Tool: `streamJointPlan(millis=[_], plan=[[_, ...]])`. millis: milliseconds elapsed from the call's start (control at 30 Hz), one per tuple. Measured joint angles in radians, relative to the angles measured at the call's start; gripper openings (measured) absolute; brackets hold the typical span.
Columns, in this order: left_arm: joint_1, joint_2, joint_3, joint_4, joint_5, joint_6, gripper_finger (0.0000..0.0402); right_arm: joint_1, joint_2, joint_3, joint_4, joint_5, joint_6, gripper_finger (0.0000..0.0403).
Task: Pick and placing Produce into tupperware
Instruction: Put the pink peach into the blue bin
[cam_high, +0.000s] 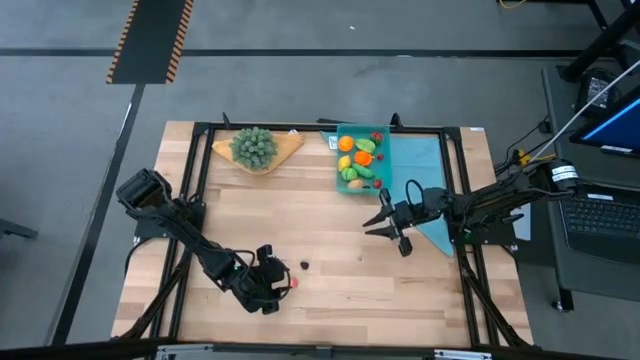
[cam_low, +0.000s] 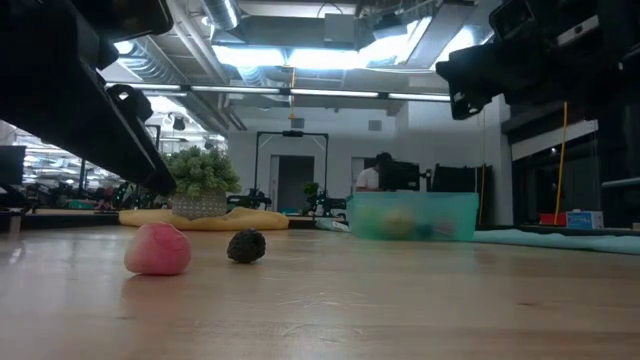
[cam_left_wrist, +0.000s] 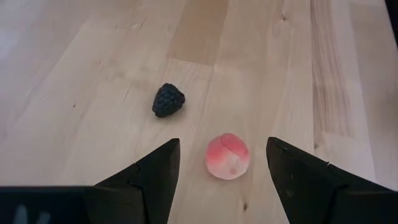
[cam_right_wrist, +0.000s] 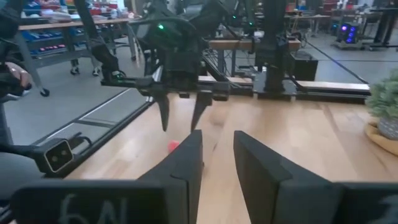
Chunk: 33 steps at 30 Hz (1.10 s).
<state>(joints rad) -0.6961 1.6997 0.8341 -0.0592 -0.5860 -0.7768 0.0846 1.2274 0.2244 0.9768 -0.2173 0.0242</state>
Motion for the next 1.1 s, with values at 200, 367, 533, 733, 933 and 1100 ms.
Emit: streamJointPlan(millis=[200, 367, 533, 733, 933, 1100], plan=[[0.005, 0.000, 0.000, 0.000, 0.002, 0.000, 0.0231, 0.032, 0.000, 0.005, 0.000, 0.001, 0.001, 0.0094], [0.005, 0.000, 0.000, 0.000, 0.003, -0.007, 0.0231, 0.058, 0.000, 0.005, 0.000, 0.043, 0.001, 0.0094], [0.005, 0.000, -0.001, 0.000, 0.003, -0.035, 0.0231, 0.064, 0.000, 0.005, -0.001, 0.051, -0.002, 0.0094], [0.002, 0.029, -0.002, 0.014, 0.005, -0.036, 0.0231, 0.064, 0.000, 0.005, -0.002, 0.053, -0.002, 0.0094], [0.000, 0.079, -0.001, 0.055, 0.025, -0.033, 0.0231, 0.064, 0.000, 0.005, -0.003, 0.053, -0.003, 0.0094], [0.000, 0.125, -0.001, 0.078, 0.031, -0.033, 0.0231, 0.064, 0.000, 0.005, -0.005, 0.053, -0.003, 0.0094]])
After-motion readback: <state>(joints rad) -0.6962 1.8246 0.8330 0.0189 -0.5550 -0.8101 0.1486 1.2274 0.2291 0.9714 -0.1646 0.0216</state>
